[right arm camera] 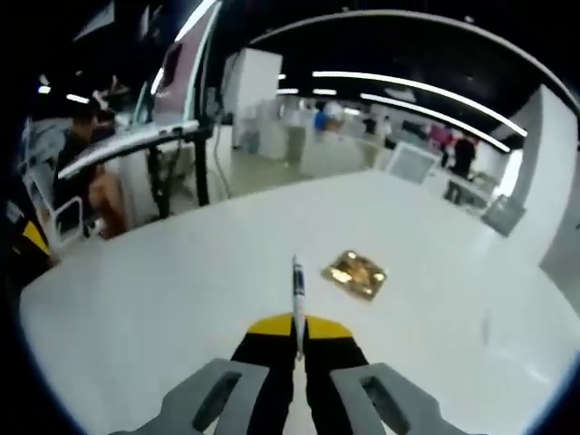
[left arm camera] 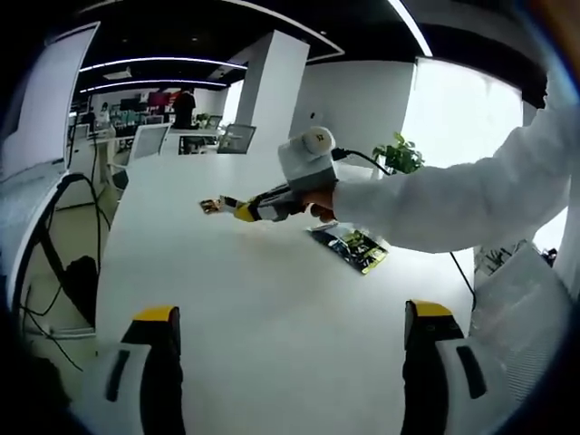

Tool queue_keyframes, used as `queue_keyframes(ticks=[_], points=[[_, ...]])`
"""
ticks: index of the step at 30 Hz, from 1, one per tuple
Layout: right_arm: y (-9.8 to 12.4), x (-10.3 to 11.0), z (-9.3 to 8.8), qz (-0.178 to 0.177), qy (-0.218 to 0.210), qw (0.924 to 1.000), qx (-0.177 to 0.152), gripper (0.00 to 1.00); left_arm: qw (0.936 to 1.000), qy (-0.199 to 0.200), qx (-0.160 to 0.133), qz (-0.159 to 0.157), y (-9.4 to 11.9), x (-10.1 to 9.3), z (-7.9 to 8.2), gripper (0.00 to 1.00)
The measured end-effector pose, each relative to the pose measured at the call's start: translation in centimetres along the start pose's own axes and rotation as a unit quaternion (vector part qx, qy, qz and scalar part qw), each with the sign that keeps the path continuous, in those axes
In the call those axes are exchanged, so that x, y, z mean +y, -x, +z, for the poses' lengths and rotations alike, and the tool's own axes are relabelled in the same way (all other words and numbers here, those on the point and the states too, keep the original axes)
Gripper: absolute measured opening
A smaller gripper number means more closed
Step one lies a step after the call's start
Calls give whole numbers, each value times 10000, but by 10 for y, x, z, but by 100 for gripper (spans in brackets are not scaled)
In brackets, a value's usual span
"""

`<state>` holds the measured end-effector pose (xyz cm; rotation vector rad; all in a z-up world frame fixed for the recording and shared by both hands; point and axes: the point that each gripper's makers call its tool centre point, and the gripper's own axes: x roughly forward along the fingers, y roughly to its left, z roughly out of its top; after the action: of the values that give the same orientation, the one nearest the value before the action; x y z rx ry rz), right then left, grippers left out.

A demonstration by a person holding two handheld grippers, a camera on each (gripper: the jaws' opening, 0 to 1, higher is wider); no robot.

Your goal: Arrange the skincare products in the storage area until every visible bottle or jar stands upright without overlapping.

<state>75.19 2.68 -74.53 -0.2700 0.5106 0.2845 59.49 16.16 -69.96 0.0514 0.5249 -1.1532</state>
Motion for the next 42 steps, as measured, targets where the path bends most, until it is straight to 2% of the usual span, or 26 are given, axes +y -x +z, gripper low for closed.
queue_keyframes(ticks=[5,9,11,13,20,23,27,34,38,42], points=[[7,11,8,218,512,9984,-118,0,10000,-21,-20,-36,3,-3,5,98],[24,18,19,335,681,9968,-256,0,10000,-5,-89,-25,7,-1,10,98],[33,23,26,415,897,9945,-344,0,9999,9,-144,-12,9,0,13,98],[27,21,29,491,1066,9923,-403,0,9999,20,-164,-17,10,1,15,96],[65,43,40,862,1705,9796,-622,0,9995,103,-270,-145,12,-6,21,94],[79,48,39,907,2136,9708,-613,0,9991,208,-275,-263,11,-9,23,91],[98,55,37,976,2360,9645,-677,0,9988,212,-251,-363,10,-15,24,89],[126,61,33,1063,2594,9573,-711,0,9970,315,-386,-600,7,-24,33,85],[142,63,28,1040,2770,9523,-754,0,9966,367,-447,-589,3,-24,36,89],[158,73,27,1178,2926,9444,-928,0,9935,544,-558,-825,3,-34,43,86]])
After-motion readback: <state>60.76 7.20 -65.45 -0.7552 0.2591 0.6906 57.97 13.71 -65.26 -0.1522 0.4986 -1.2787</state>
